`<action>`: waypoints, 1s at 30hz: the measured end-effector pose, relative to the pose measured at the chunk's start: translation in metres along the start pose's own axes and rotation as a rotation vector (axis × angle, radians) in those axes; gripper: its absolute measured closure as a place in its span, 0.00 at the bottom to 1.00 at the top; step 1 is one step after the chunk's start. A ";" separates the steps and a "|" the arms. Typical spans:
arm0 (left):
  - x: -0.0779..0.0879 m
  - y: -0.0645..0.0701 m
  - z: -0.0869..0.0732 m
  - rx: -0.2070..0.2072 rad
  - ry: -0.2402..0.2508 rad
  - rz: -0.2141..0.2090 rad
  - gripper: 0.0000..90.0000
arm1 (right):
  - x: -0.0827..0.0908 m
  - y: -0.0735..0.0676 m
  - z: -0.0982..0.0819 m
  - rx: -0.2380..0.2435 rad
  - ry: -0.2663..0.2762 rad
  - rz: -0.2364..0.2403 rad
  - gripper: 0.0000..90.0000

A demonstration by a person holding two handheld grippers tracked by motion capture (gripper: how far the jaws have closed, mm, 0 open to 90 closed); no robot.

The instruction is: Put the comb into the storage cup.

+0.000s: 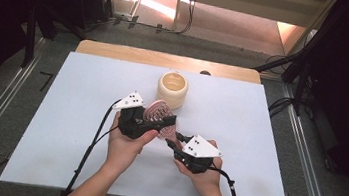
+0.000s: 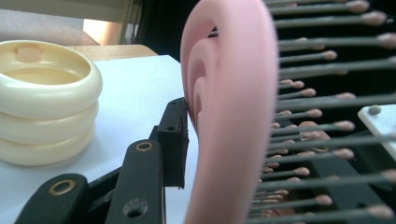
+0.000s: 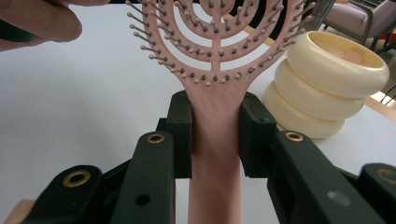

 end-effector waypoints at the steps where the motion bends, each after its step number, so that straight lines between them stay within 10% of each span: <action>1: 0.000 0.001 0.000 -0.004 0.001 -0.001 0.67 | 0.000 0.000 0.000 -0.005 0.001 0.001 0.75; 16: 0.001 0.000 0.006 -0.056 -0.003 0.017 0.68 | -0.002 0.007 0.006 -0.085 0.126 0.083 0.50; 26: 0.000 0.000 0.013 -0.071 0.001 0.022 0.68 | 0.009 0.007 0.008 -0.176 0.130 0.147 0.02; 30: 0.000 -0.001 0.013 -0.073 0.002 0.019 0.68 | 0.011 0.011 0.007 -0.202 0.141 0.172 0.00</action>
Point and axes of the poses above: each handheld gripper's, and its own axes: x roughly backward along the jaws, z roughly out of its top, y roughly to its right, the point moved 9 cm from there along -x, roughly forward along the jaws, and after that the axes turned 7 degrees about x, right-handed, at the moved point
